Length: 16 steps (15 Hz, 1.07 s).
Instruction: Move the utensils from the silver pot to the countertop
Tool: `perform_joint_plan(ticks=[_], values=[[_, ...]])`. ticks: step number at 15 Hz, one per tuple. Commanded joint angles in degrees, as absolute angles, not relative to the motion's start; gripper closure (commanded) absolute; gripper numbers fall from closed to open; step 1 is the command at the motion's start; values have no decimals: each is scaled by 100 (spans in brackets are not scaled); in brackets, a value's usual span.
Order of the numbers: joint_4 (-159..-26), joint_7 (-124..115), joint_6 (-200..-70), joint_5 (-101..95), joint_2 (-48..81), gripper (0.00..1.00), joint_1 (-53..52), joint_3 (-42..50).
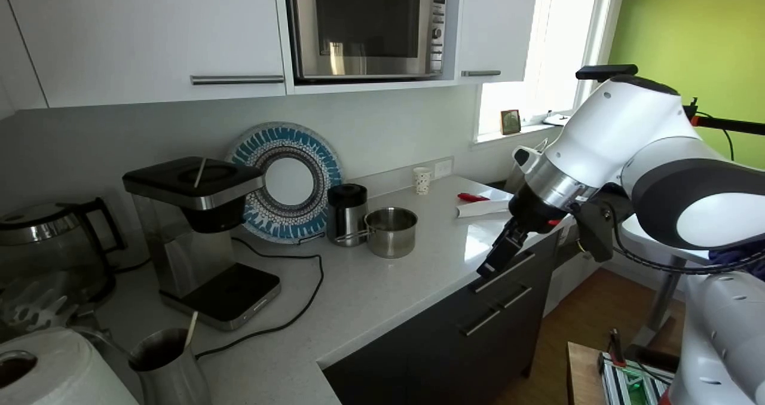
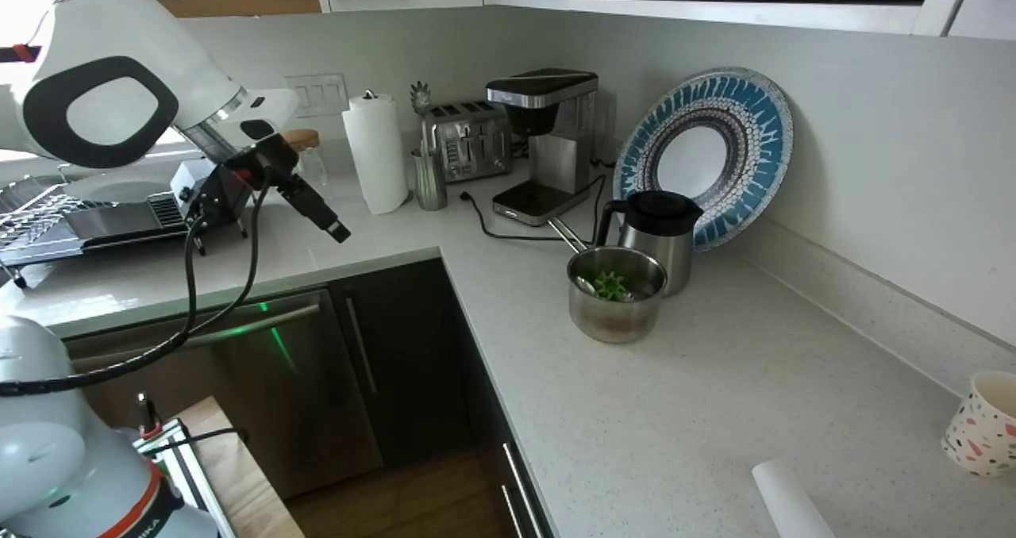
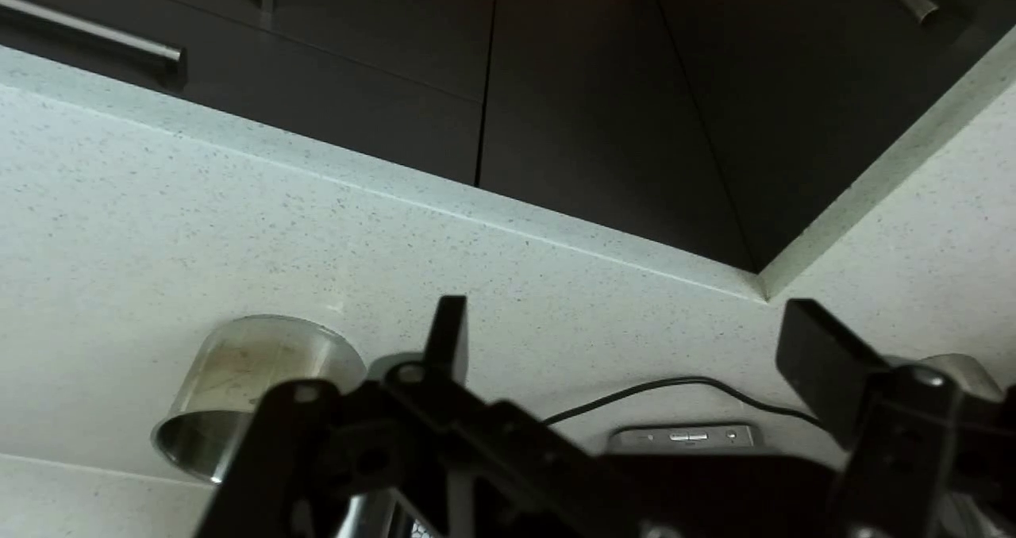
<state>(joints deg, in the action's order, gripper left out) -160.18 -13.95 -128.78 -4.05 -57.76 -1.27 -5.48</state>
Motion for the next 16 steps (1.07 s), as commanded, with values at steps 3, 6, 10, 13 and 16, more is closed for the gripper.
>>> perform_joint_plan(ticks=[3,6,10,13,16], values=[[-16010,-1317,-12872,-308,-5780,0,-43,-618],[-15713,-1344,-13271,-365,-5297,0,442,-223],[-15330,-887,-14156,-103,-4369,0,695,668],[-14874,-504,-14299,462,-3513,0,548,1346],[-15002,-479,-14241,517,-3636,0,806,1216]])
